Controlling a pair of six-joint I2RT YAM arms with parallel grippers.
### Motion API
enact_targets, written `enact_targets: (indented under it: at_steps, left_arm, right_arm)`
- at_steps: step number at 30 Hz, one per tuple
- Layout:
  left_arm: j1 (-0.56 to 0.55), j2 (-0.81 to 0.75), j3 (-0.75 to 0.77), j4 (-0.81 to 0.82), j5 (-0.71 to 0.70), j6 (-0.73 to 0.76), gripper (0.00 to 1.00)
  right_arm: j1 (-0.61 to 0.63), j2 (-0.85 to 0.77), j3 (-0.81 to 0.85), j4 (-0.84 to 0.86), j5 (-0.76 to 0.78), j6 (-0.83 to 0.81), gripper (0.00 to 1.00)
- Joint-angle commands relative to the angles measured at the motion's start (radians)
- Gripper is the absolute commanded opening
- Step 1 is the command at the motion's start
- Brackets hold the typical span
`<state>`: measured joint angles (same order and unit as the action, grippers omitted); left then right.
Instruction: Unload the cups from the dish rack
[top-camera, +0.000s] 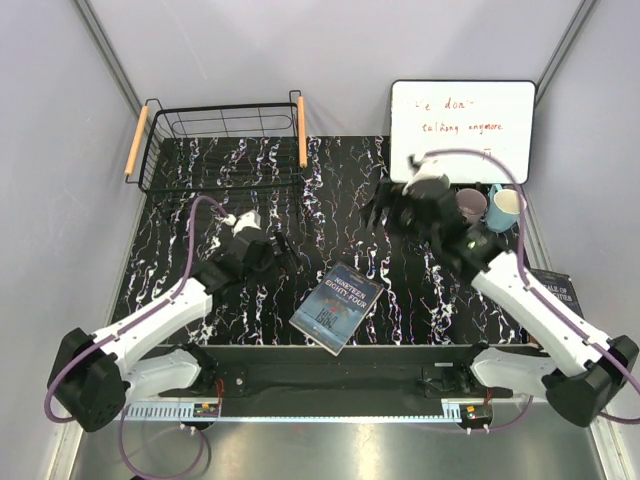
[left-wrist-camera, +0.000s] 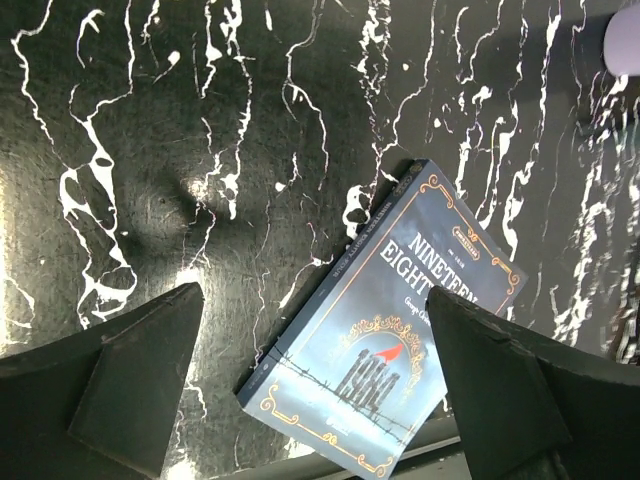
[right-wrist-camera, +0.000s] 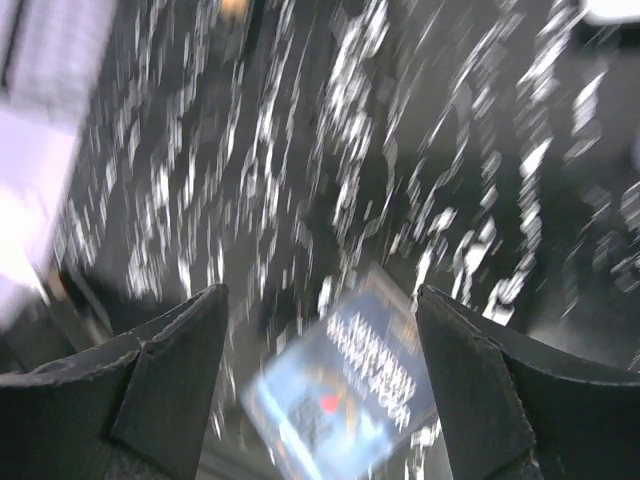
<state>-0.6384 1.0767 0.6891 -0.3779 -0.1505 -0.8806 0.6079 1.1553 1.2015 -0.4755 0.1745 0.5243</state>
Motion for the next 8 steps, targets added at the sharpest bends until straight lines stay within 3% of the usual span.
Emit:
enact_targets:
  at_steps: [1, 5, 8]
  left_arm:
    - [-0.062, -0.014, 0.061, -0.061, -0.141, 0.035, 0.99]
    - [-0.127, -0.047, 0.043, -0.07, -0.208, 0.022, 0.99]
    - [-0.159, -0.049, 0.046, -0.099, -0.244, 0.006, 0.99]
  right_arm:
    - [0.17, -0.066, -0.141, 0.081, 0.186, 0.003, 0.84]
    - [0.315, -0.088, -0.242, 0.089, 0.279, 0.017, 0.84]
    - [0.357, -0.092, -0.275, 0.095, 0.319, 0.019, 0.84]
